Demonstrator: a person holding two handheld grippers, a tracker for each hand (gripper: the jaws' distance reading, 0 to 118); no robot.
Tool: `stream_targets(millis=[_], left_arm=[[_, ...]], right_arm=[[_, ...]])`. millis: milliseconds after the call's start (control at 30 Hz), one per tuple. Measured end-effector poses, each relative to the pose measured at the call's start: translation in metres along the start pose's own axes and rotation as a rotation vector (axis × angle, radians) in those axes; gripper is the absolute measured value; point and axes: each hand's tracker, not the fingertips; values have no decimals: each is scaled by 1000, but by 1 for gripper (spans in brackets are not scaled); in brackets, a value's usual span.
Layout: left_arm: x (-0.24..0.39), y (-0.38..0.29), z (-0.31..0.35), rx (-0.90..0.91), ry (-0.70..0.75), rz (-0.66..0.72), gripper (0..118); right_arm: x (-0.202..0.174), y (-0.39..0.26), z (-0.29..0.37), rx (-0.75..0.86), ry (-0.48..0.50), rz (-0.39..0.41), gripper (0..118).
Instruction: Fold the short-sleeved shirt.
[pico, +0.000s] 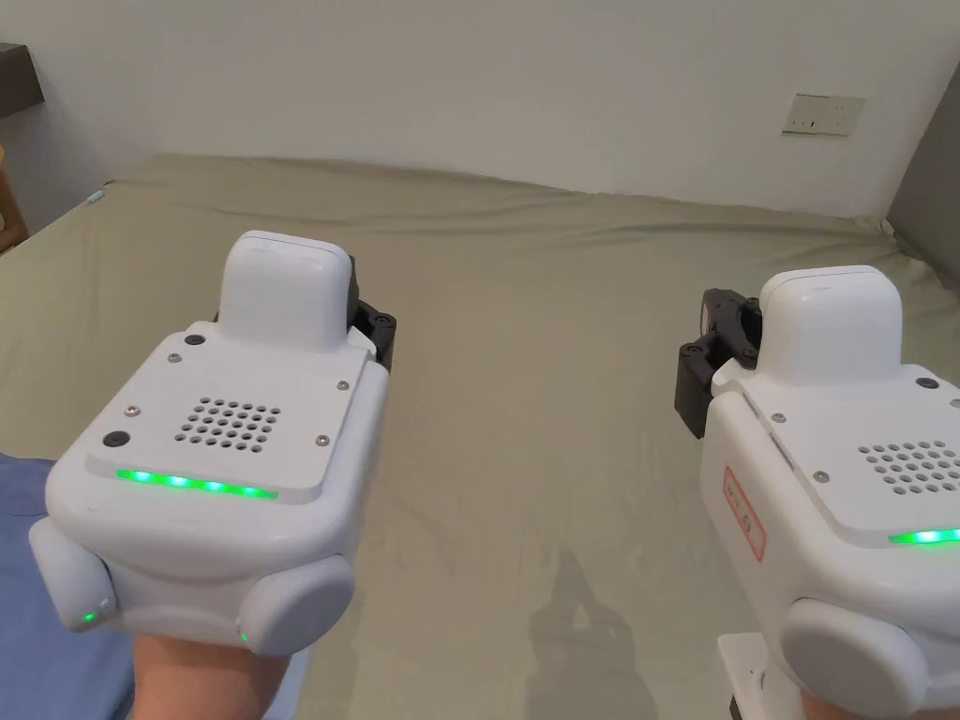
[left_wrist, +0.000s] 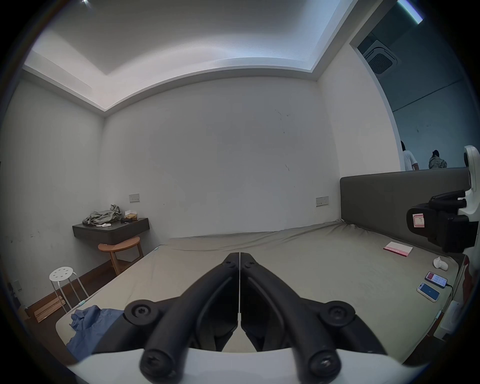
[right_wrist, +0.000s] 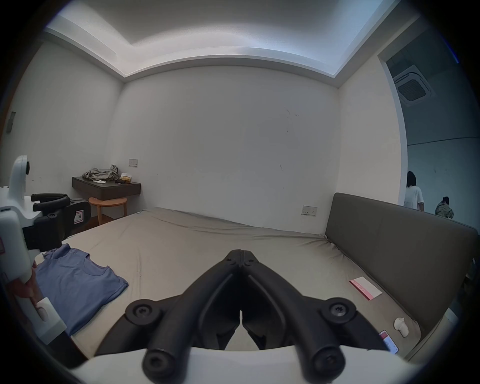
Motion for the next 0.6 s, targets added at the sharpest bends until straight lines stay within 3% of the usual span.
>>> stream_targets(millis=[367, 600], left_arm=[[-39, 2, 18, 1, 121, 4, 0], [-98, -1, 54, -17, 320, -60, 0]], right_arm=[[-32, 5, -8, 15, 109, 22, 0], [-93, 15, -12, 35, 269, 1, 0]])
